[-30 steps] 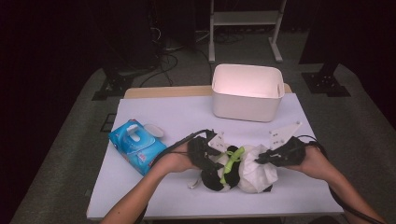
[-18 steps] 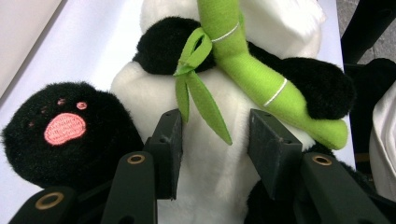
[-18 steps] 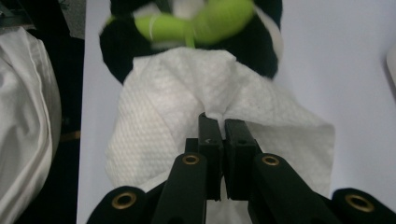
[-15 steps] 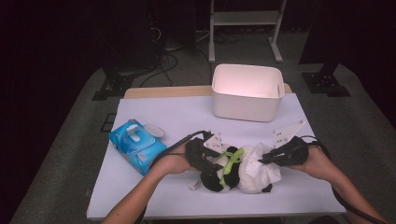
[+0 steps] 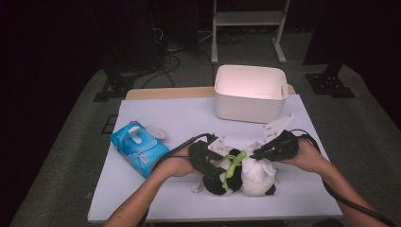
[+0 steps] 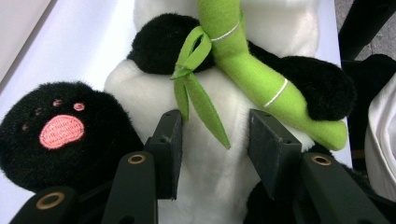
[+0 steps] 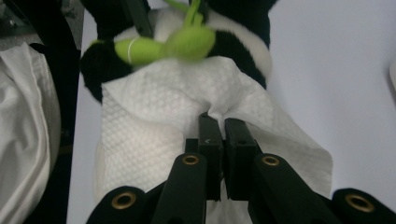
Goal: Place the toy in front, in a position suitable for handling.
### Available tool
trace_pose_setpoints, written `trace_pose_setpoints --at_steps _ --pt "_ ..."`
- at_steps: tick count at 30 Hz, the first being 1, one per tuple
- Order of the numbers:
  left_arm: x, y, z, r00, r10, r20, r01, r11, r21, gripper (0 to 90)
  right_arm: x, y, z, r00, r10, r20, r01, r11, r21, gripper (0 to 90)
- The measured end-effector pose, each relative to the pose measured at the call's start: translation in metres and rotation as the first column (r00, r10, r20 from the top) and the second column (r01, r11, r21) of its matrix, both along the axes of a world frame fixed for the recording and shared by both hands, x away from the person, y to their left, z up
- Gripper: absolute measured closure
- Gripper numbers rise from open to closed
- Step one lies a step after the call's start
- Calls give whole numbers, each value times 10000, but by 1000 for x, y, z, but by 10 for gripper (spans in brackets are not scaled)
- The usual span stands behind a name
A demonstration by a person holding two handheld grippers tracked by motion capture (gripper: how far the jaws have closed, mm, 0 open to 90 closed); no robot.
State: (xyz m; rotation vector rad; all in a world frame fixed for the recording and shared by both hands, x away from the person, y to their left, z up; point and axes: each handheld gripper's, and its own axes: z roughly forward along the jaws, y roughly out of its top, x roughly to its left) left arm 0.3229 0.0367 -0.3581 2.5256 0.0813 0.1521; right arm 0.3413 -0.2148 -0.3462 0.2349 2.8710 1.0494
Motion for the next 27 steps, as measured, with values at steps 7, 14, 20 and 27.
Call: trace_pose_setpoints --at_steps 7,14,20,27 --pt "0 5 -3 9999 30 -166 -36 9993 -377 564 3 -7 -3 9998 -121 -188 122 9999 34 864" --pt "-2 3 -3 9999 -83 -112 80 9995 -306 565 -4 -40 -16 9946 -973 -372 959 9947 -370 863" --pt "-4 3 -3 9999 -122 -25 122 9997 -207 566 -5 -48 -20 9928 -1068 -543 1054 9940 -279 863" --pt "-10 -2 0 9993 -331 184 326 9992 227 567 -3 -21 -6 9985 -535 -128 534 9985 -80 863"
